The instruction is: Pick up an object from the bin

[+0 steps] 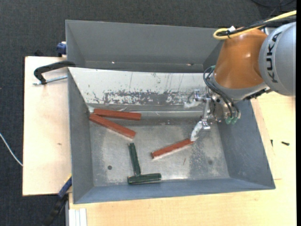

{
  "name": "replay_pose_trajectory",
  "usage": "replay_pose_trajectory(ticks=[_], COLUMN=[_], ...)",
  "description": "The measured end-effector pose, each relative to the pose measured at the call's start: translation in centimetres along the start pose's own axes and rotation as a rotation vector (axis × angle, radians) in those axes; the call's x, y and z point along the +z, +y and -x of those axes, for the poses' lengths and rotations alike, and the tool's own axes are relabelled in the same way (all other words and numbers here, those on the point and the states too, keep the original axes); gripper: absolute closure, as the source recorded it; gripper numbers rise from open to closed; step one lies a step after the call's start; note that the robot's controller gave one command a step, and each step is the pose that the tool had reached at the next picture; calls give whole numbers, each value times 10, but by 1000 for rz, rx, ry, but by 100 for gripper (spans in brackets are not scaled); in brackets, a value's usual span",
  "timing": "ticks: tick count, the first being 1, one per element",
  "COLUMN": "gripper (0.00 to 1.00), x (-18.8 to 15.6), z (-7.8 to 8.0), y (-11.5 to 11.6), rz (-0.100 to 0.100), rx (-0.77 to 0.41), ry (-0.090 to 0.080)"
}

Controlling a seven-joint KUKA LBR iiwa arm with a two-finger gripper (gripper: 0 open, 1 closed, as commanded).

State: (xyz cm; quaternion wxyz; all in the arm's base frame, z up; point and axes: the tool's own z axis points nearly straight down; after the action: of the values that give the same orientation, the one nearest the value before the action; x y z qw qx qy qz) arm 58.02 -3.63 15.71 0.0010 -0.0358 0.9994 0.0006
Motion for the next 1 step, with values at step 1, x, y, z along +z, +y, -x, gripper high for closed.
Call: replay_pose_trajectory(ticks=[1], gripper=[0], x=[79], z=[-19], y=[31], rz=[-1], rx=[-240], ry=[-3])
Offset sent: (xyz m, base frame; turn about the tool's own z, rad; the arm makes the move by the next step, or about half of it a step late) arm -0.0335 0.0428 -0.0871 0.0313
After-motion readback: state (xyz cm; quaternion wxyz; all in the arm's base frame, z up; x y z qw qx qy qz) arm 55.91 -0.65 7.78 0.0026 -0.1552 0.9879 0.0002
